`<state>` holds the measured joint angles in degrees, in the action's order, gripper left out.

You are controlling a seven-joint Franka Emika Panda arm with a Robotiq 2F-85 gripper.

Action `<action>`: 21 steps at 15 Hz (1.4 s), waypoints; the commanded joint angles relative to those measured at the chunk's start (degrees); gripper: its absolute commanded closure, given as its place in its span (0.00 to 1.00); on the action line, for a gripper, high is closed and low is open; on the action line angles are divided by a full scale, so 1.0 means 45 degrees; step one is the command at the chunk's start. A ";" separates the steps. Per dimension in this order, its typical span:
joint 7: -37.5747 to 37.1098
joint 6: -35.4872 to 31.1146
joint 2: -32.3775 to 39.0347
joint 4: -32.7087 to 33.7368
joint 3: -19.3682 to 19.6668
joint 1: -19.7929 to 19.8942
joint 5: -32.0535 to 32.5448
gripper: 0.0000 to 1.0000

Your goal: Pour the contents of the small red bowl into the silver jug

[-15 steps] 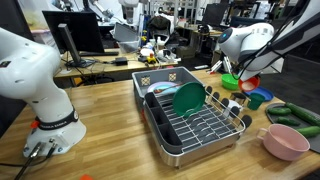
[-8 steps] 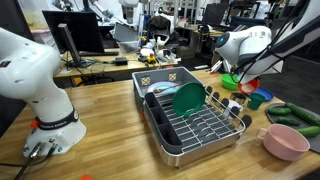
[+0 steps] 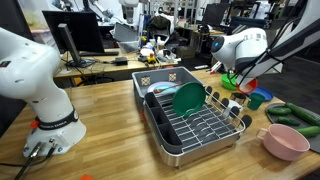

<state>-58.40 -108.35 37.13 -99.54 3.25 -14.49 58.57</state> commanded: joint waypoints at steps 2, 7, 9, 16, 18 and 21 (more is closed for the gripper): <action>-0.0310 0.0616 0.0286 0.0144 -0.0208 -0.0050 0.0739 0.98; -0.0647 0.0733 0.0486 0.0172 -0.0314 -0.0055 0.1279 0.98; -0.0781 0.0806 0.0536 0.0203 -0.0337 -0.0094 0.1619 0.98; -0.0908 0.1207 0.0691 0.0188 -0.0665 0.0012 0.1984 0.98; -0.0934 0.1212 0.0693 0.0175 -0.0709 0.0025 0.1965 0.98; -0.0999 0.1099 0.0650 0.0130 -0.0760 0.0087 0.1930 0.98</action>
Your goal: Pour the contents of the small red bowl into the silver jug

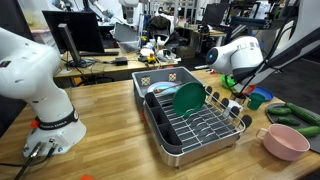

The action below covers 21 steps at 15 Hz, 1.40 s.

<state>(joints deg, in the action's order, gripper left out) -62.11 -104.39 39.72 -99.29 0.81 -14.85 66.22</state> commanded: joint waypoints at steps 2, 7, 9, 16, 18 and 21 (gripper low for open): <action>-0.0055 0.0155 0.0032 0.0063 -0.0292 0.0217 0.0113 0.93; -0.0068 0.0154 0.0032 0.0063 -0.0296 0.0218 0.0113 0.98; -0.0098 0.0319 -0.0003 0.0032 -0.0327 0.0163 0.0047 0.98; -0.0182 0.1738 0.0137 0.0069 -0.0350 -0.0162 0.0328 0.98; -0.0195 0.1864 0.0235 0.0081 -0.0480 -0.0212 0.0345 0.98; -0.0188 0.2042 0.0444 0.0206 -0.0561 -0.0322 0.0419 0.98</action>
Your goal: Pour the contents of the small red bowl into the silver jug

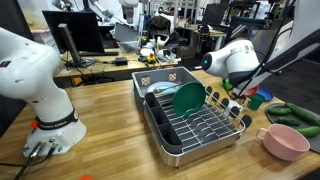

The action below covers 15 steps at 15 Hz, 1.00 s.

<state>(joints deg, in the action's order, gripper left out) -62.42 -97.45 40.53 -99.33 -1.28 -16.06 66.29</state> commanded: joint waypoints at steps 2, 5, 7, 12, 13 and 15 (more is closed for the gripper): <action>-0.0138 0.0672 0.0395 0.0271 -0.0072 -0.0090 0.0545 0.98; -0.0172 0.0774 0.0430 0.0322 -0.0065 0.0015 0.0707 0.98; -0.0121 0.0786 0.0456 0.0369 -0.0075 0.0057 0.0832 0.98; 0.0005 0.0732 0.0712 0.0691 -0.0119 0.0069 0.1062 0.98; 0.0008 0.0734 0.0798 0.0783 -0.0104 0.0066 0.1112 0.98; 0.0034 0.0710 0.0950 0.0963 -0.0086 0.0059 0.1315 0.98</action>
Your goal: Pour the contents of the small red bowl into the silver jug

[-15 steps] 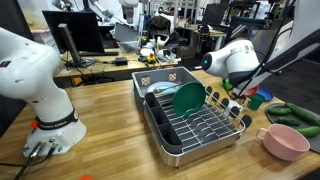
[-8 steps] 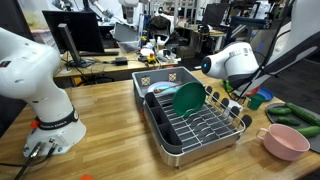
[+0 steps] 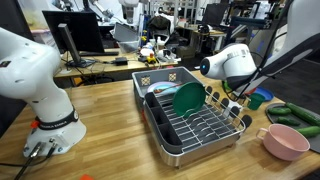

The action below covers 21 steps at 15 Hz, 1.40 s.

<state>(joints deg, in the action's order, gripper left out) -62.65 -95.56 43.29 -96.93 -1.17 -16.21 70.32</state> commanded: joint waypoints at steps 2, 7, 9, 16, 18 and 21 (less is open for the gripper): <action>0.0128 0.0331 0.0486 0.0620 -0.0130 0.0075 0.0555 0.98; 0.0106 0.0395 0.0604 0.0623 -0.0215 0.0084 0.0424 0.98; 0.0099 0.0409 0.0682 0.0612 -0.0207 0.0112 0.0423 0.98; 0.0174 0.0580 0.0768 0.0798 -0.0179 0.0010 0.0574 0.98; 0.0169 0.0630 0.0771 0.0793 -0.0172 -0.0004 0.0579 0.98; 0.0191 0.0706 0.0817 0.0819 -0.0175 -0.0078 0.0648 0.98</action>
<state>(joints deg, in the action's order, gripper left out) -62.63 -94.42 45.92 -94.41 -1.41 -16.43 71.68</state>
